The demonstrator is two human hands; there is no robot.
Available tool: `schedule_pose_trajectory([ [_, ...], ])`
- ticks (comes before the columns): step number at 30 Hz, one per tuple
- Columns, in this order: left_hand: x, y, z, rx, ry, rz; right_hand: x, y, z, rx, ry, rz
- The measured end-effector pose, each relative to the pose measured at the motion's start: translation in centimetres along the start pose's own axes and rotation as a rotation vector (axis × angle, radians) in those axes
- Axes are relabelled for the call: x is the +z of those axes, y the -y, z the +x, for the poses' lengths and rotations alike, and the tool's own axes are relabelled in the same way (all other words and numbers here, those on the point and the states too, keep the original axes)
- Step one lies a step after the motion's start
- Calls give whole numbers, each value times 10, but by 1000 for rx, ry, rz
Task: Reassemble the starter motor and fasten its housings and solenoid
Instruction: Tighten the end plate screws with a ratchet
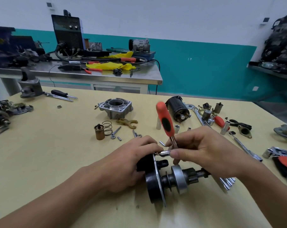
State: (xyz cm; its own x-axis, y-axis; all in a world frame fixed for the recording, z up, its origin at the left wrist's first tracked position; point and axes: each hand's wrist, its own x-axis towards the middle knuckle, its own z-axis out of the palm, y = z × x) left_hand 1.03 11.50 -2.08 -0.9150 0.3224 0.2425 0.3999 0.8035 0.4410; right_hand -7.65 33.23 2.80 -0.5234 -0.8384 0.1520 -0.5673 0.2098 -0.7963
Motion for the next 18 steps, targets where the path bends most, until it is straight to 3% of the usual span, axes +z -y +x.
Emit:
schedule_pose_trajectory([
  [5,2,1,1,1,-2,22,9,-5,13,376,-77,58],
  [7,2,0,1,4,0,21,6,-8,10,304,-70,38],
  [10,1,-1,1,16,-1,-3,-2,-4,1,44,-1,-39],
  [12,0,-2,1,12,1,-18,-4,-3,-2,-12,31,-43],
  [15,0,-2,1,12,-1,7,0,-5,4,63,-31,-1],
  [18,1,0,1,2,4,28,5,-9,13,286,-77,55],
])
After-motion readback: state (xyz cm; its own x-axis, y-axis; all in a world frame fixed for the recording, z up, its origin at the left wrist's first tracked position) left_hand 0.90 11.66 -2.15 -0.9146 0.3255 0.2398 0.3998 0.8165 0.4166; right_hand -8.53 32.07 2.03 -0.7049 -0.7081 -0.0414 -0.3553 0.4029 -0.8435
